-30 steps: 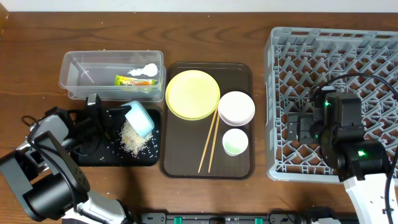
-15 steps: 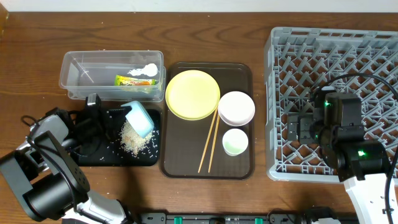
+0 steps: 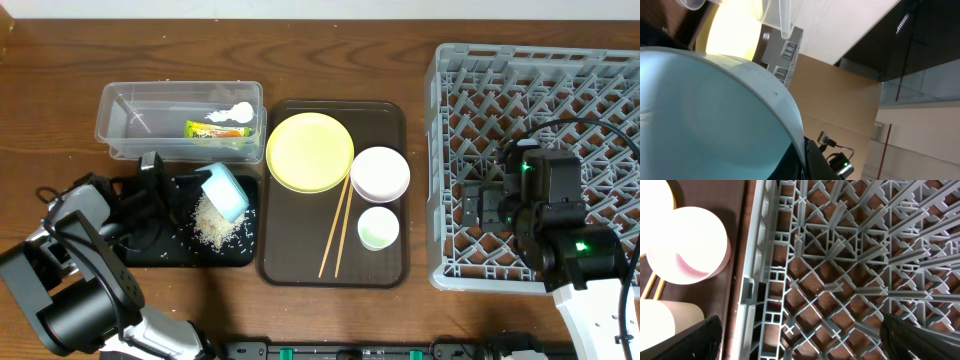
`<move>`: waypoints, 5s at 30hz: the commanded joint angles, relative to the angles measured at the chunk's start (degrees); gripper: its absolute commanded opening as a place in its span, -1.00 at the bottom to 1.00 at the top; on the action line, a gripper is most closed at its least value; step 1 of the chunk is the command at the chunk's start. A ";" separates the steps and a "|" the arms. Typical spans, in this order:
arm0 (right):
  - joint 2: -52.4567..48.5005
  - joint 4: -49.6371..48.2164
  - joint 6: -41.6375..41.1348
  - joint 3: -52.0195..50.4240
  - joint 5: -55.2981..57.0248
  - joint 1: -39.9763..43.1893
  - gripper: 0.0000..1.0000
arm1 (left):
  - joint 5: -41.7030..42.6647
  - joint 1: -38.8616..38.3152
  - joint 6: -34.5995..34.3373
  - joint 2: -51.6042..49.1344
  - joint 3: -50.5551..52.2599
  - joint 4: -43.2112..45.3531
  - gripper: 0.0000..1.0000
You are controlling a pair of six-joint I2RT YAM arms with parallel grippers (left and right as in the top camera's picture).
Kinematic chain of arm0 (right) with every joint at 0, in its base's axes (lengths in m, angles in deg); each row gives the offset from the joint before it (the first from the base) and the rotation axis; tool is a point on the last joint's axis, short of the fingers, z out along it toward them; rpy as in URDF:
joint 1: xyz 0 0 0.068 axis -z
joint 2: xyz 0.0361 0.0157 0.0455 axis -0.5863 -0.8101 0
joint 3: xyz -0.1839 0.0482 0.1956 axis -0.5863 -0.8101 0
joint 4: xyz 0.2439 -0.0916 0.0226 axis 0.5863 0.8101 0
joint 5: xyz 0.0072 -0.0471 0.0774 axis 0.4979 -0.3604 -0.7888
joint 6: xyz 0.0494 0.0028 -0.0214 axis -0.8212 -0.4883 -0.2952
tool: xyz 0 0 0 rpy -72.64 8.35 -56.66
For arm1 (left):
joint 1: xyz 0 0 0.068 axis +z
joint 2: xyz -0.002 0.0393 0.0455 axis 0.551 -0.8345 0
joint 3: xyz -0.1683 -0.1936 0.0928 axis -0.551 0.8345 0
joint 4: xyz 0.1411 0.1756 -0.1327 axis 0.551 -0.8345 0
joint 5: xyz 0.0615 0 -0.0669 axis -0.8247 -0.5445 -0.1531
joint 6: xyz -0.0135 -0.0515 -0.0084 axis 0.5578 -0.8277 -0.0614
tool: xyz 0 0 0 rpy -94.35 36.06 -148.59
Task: Sort waste into correct bins and load items into the dishwasher rack
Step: 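Tip the blue bowl over the black tray to pour out the rice, then set the empty blue bowl back on the brown tray with the left gripper, then grasp the white cup with the left gripper and lift it, then pass the white cup from the left gripper to the right gripper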
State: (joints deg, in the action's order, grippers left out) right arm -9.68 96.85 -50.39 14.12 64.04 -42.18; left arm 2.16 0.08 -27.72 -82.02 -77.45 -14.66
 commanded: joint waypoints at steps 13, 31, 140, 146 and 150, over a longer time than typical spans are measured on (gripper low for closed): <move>0.20 0.11 -0.74 0.98 -0.20 0.33 0.98 | 1.55 0.24 -7.04 0.07 -0.09 1.77 -0.88; 0.20 0.07 -0.74 0.98 -0.20 0.33 0.99 | -35.28 -27.39 -3.39 23.63 -0.98 2.05 -0.88; -17.86 -28.13 17.92 0.90 -68.81 0.20 0.83 | -2.86 -52.63 -45.59 3.61 -9.46 49.59 -0.88; -17.86 -28.17 17.90 0.90 -69.48 0.20 0.48 | -2.01 -52.63 -46.27 3.61 -9.46 49.62 -0.88; -17.86 -28.17 17.92 0.90 -69.48 0.20 0.46 | -0.90 -52.61 -46.93 3.61 -9.44 49.59 -0.88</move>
State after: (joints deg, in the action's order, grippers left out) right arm -27.55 68.74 -32.97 14.32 -3.70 -42.18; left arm -1.49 -52.37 -73.99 -78.70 -86.52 34.67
